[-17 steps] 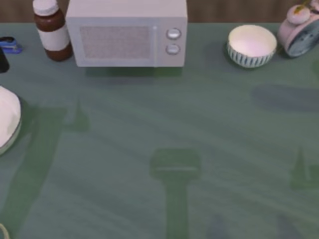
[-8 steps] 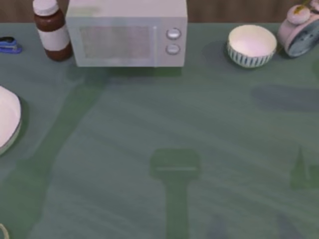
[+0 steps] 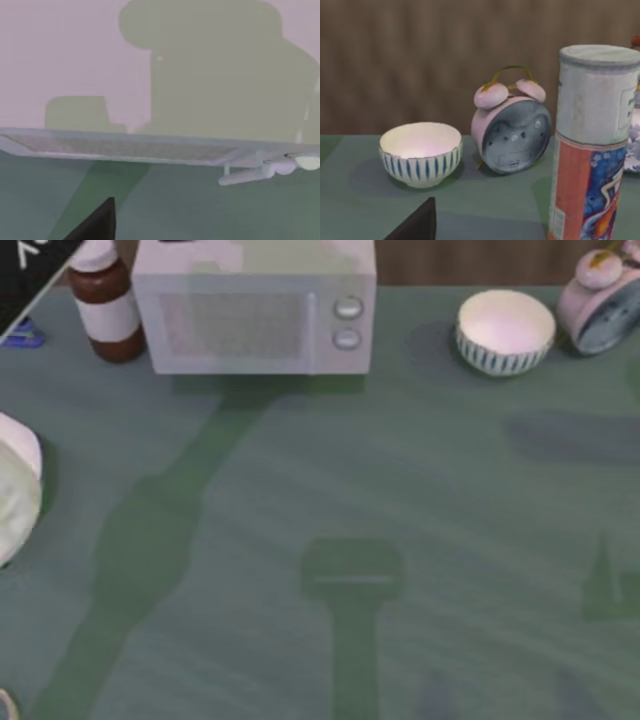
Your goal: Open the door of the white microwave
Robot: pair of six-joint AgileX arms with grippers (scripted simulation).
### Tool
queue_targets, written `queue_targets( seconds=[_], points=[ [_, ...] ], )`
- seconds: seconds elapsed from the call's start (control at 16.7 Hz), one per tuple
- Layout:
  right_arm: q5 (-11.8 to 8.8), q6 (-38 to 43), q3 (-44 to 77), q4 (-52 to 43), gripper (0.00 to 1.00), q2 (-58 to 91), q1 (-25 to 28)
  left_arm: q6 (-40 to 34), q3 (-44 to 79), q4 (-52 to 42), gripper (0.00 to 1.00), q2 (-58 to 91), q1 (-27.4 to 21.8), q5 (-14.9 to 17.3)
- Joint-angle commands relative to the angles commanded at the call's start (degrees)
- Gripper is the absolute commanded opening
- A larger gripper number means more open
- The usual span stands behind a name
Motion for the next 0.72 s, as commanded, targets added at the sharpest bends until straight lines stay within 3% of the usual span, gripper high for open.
queue_targets(
  seconds=[0.24, 0.72],
  points=[
    [0.00, 0.00, 0.00, 0.00, 1.00, 0.00, 0.00, -1.47, 8.38, -5.23, 1.00, 9.26, -1.87, -1.14],
    [0.00, 0.00, 0.00, 0.00, 1.00, 0.00, 0.00, -1.36, 8.75, -4.83, 1.00, 10.78, -1.67, -1.10]
  ],
)
